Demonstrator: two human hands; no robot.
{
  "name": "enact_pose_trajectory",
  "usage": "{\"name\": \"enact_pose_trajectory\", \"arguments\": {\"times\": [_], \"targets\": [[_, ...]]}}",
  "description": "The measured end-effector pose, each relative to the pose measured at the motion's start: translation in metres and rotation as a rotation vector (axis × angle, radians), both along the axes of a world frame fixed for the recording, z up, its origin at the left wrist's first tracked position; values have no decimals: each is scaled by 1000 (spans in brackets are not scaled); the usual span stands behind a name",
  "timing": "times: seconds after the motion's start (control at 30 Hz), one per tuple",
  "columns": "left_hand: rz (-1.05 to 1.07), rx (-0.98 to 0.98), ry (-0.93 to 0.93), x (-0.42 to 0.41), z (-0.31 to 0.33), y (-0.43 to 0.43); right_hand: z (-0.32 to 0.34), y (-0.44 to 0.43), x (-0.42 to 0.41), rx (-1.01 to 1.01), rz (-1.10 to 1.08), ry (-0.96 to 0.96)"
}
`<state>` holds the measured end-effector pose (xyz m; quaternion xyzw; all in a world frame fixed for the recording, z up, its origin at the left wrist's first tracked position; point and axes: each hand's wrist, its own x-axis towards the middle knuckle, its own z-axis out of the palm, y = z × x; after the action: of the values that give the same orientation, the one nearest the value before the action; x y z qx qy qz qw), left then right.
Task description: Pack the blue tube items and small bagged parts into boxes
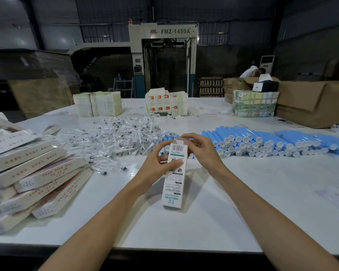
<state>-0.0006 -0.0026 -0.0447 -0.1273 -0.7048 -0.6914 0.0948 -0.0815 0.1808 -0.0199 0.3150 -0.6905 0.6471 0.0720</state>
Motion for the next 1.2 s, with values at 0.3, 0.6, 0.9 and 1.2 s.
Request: {"name": "enact_pose_trajectory", "arguments": {"times": [0.3,0.6,0.9,1.2], "targets": [[56,-22,48,2,3,-3,6,1,7,-9,185,-84],[30,-66,61,5,5,-4,12,2,12,-106,259,-375],[-9,-91,69,7,8,-1,12,2,10,-110,202,-460],[-61,-145,82,6,6,-4,12,3,9,-64,187,-530]]}}
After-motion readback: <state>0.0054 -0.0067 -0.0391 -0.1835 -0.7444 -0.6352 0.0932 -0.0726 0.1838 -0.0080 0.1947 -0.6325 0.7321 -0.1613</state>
